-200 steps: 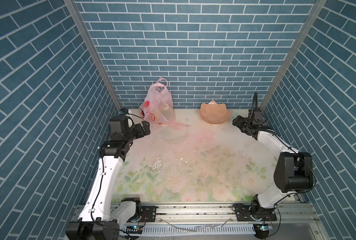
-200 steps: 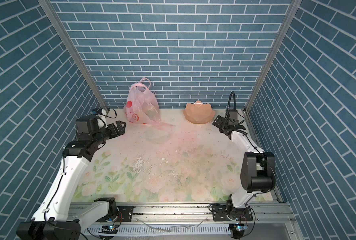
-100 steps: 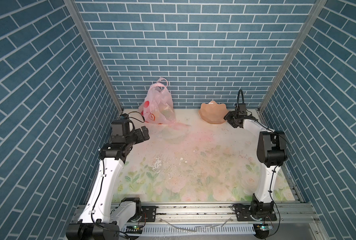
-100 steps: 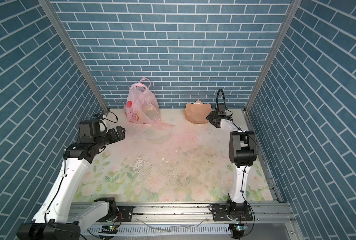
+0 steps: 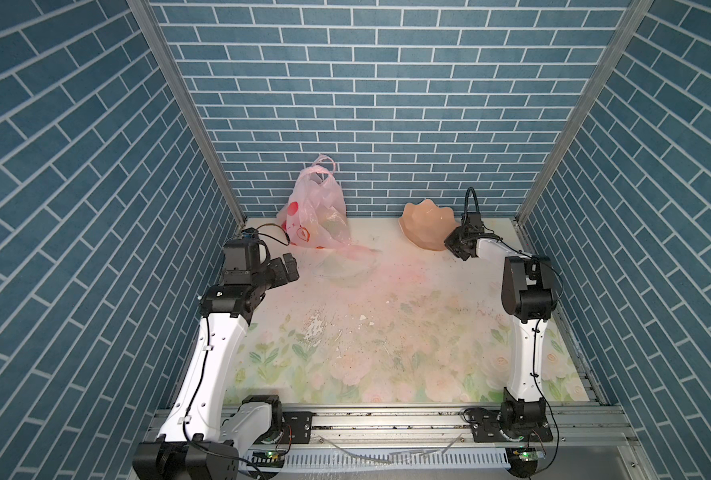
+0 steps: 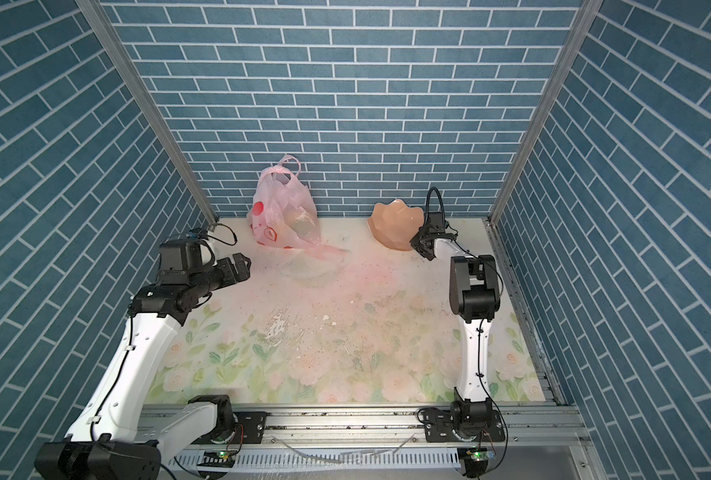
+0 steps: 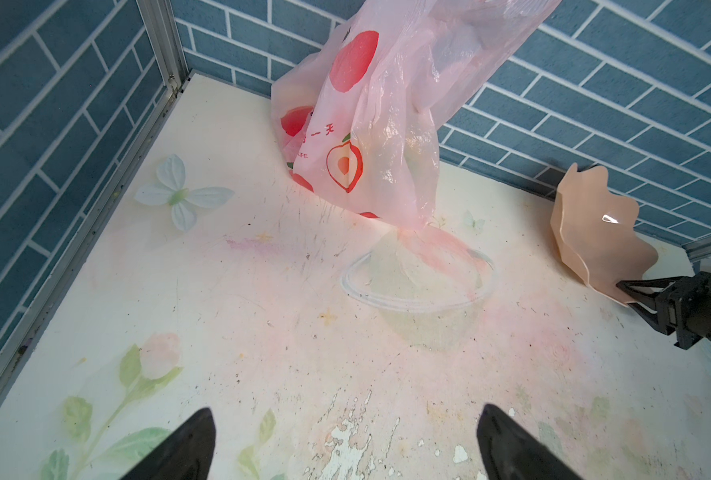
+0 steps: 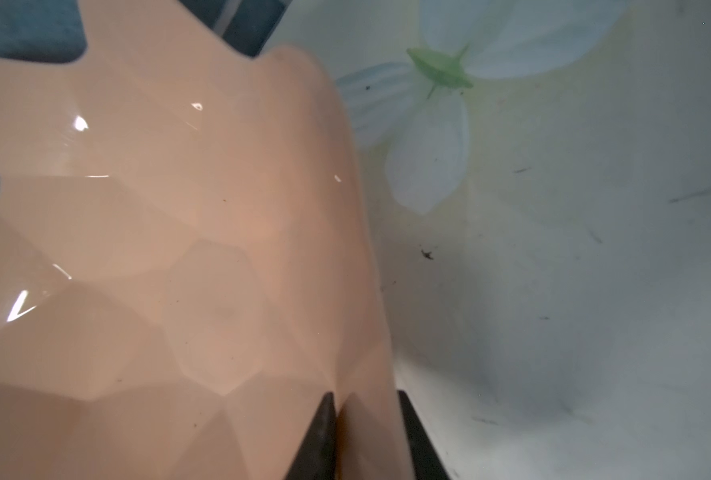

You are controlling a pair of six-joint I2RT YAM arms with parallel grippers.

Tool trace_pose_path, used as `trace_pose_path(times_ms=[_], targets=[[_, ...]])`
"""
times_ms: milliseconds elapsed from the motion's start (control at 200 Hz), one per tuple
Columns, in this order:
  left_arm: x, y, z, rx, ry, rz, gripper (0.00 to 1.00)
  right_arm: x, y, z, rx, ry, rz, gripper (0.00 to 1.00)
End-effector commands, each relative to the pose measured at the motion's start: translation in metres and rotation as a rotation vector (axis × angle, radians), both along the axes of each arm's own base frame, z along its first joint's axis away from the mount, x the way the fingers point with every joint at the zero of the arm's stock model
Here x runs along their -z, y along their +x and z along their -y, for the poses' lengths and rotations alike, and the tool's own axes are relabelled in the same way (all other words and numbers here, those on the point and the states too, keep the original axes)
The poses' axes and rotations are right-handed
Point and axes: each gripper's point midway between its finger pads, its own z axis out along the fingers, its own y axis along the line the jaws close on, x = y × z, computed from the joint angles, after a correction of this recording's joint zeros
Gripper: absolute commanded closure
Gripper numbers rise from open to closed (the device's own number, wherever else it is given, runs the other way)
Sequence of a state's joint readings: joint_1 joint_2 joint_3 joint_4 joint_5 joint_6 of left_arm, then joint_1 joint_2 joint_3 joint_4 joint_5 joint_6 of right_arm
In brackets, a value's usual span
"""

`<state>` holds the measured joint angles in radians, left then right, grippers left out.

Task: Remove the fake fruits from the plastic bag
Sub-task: 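Grasp the peach bowl rim with the right gripper while the left arm advances, then drag the peach bowl toward the robot with the right gripper and release it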

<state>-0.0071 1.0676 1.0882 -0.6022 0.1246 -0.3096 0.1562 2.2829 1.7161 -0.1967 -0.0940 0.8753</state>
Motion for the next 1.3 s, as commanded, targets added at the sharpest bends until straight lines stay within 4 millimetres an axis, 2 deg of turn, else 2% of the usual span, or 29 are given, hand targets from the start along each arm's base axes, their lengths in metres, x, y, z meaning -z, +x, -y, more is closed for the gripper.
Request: trace_pose_path(times_ms=[0, 210, 235, 485, 635, 670, 685, 705, 900, 1005, 1125, 1250, 1295], targets=[[0.000, 0.002, 0.003, 0.016, -0.004, -0.014, 0.01, -0.002, 0.008, -0.008, -0.002, 0.034, 0.005, 0.86], [0.008, 0.005, 0.005, 0.024, -0.016, -0.047, 0.01, 0.001, 0.008, -0.010, -0.004, 0.056, 0.004, 0.95], [0.008, 0.005, 0.006, 0.026, -0.018, -0.049, 0.01, 0.001, 0.008, -0.011, -0.005, 0.057, 0.003, 1.00], [0.010, 0.007, 0.016, 0.065, -0.064, -0.038, 0.01, -0.010, 0.003, -0.012, -0.017, 0.065, 0.015, 1.00], [0.013, 0.009, 0.023, 0.093, -0.096, -0.050, 0.01, -0.021, -0.013, -0.012, -0.044, 0.059, 0.014, 1.00], [0.014, 0.009, 0.024, 0.095, -0.101, -0.053, 0.01, -0.016, -0.019, -0.012, -0.054, 0.055, -0.001, 1.00], [0.014, 0.010, 0.024, 0.098, -0.101, -0.054, 0.01, -0.029, -0.021, -0.012, -0.059, 0.057, 0.019, 1.00], [0.014, 0.010, 0.025, 0.097, -0.106, -0.054, 0.01, -0.032, -0.023, -0.012, -0.065, 0.055, 0.022, 1.00], [0.009, 0.007, 0.026, 0.103, -0.108, -0.039, 0.01, -0.052, -0.064, -0.015, -0.151, 0.053, 0.018, 1.00], [0.006, 0.006, 0.025, 0.102, -0.106, -0.027, 0.01, -0.062, -0.094, -0.016, -0.188, 0.063, 0.013, 1.00], [0.004, 0.004, 0.025, 0.099, -0.104, -0.020, 0.01, -0.068, -0.133, -0.013, -0.213, 0.074, 0.002, 1.00], [0.004, 0.004, 0.025, 0.102, -0.105, -0.017, 0.01, -0.063, -0.181, -0.012, -0.229, 0.085, -0.031, 1.00], [0.003, 0.004, 0.025, 0.101, -0.105, -0.016, 0.01, -0.055, -0.201, -0.011, -0.231, 0.087, -0.049, 1.00]])
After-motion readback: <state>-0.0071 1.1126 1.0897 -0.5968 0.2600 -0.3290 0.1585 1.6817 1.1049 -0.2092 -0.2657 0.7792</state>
